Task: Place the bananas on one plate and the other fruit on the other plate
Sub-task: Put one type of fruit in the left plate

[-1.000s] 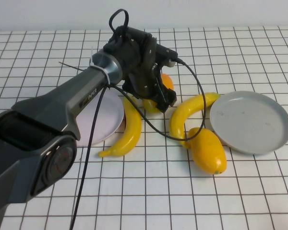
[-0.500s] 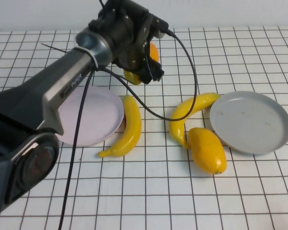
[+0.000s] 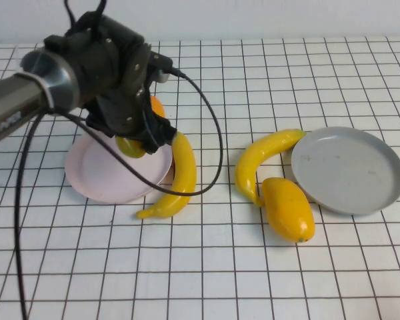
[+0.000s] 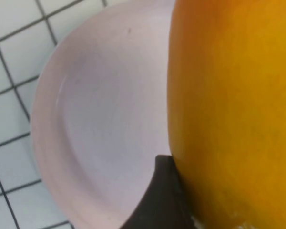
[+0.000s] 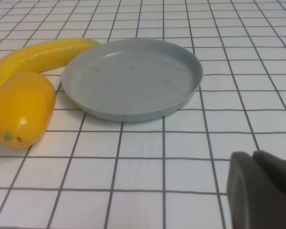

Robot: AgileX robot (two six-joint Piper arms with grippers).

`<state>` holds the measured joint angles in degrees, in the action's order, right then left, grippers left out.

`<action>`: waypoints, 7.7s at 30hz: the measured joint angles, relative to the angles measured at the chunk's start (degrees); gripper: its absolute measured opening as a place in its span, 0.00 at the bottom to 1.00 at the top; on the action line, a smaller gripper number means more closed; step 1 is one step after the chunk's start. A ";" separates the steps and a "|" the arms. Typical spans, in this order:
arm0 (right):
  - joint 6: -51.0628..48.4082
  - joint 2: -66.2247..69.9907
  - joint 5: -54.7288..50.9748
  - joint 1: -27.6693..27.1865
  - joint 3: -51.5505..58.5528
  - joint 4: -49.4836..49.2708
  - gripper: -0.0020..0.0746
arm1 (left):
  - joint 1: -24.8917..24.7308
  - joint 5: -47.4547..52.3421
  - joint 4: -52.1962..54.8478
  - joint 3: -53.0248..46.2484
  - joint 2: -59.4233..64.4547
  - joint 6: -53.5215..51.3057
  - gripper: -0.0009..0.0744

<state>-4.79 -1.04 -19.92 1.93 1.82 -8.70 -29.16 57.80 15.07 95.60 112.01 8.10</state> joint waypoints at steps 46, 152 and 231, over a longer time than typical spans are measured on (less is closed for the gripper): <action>0.00 0.00 0.00 0.00 0.00 0.00 0.01 | -19.82 -14.77 -12.45 -13.72 -11.82 1.15 0.83; 0.00 0.00 0.00 0.00 0.00 0.00 0.01 | -23.18 -7.28 -0.97 16.11 14.26 -2.46 0.80; 0.00 0.00 0.00 0.00 0.00 0.00 0.01 | -0.01 -4.72 10.60 -3.61 -2.04 20.49 0.72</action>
<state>-4.79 -1.04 -19.92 1.93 1.82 -8.70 -29.17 53.08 25.67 91.99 109.97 28.60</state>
